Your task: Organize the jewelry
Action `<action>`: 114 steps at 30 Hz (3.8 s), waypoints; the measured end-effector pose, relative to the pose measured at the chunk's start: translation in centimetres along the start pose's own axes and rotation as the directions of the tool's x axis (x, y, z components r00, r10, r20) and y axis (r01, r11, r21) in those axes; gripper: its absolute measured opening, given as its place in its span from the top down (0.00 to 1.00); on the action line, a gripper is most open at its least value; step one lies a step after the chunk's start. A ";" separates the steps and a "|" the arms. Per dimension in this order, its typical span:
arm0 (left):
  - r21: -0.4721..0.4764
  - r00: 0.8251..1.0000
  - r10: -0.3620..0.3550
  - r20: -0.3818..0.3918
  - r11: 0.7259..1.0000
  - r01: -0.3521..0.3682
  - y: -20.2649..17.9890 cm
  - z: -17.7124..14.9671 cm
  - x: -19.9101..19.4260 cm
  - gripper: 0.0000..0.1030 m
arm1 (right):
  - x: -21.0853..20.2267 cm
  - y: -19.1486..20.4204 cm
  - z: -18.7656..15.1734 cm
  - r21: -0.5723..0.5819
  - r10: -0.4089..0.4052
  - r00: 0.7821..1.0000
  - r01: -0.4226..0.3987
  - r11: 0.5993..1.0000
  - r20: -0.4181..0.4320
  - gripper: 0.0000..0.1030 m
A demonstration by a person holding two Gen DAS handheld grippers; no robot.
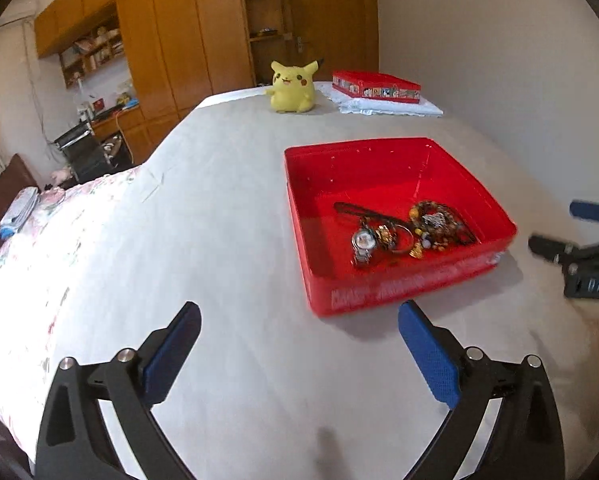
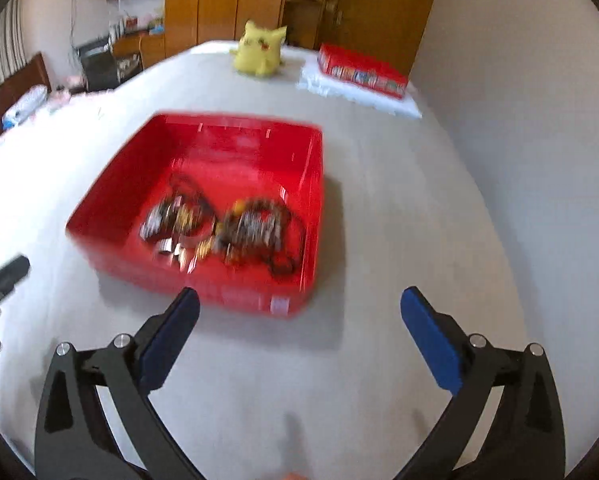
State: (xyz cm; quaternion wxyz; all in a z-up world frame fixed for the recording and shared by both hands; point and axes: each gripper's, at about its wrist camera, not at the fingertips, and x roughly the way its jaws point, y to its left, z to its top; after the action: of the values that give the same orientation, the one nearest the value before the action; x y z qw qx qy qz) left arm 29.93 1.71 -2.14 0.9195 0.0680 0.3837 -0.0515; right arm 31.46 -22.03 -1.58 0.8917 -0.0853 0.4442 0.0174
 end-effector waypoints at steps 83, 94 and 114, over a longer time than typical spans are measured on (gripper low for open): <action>-0.060 0.993 -0.093 -0.075 0.994 0.089 -2.3 5.9 5.0 0.04 | 2.9 0.9 4.3 0.062 0.110 0.988 -0.103 0.993 -0.112 0.03; -0.047 0.993 -0.095 -0.074 0.995 0.092 -2.6 5.9 4.8 0.05 | 2.8 0.7 4.2 0.065 0.109 0.988 -0.102 0.993 -0.113 0.03; -0.040 0.994 -0.090 -0.066 0.995 0.087 -2.7 5.9 4.3 0.05 | 2.5 0.5 4.3 0.066 0.106 0.989 -0.099 0.993 -0.106 0.03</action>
State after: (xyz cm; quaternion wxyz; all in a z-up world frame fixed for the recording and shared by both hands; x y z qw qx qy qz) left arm 36.68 -2.07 -1.31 0.9040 0.0355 0.4179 -0.0827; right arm 36.28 -20.93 -1.07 0.8661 -0.0361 0.4966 0.0450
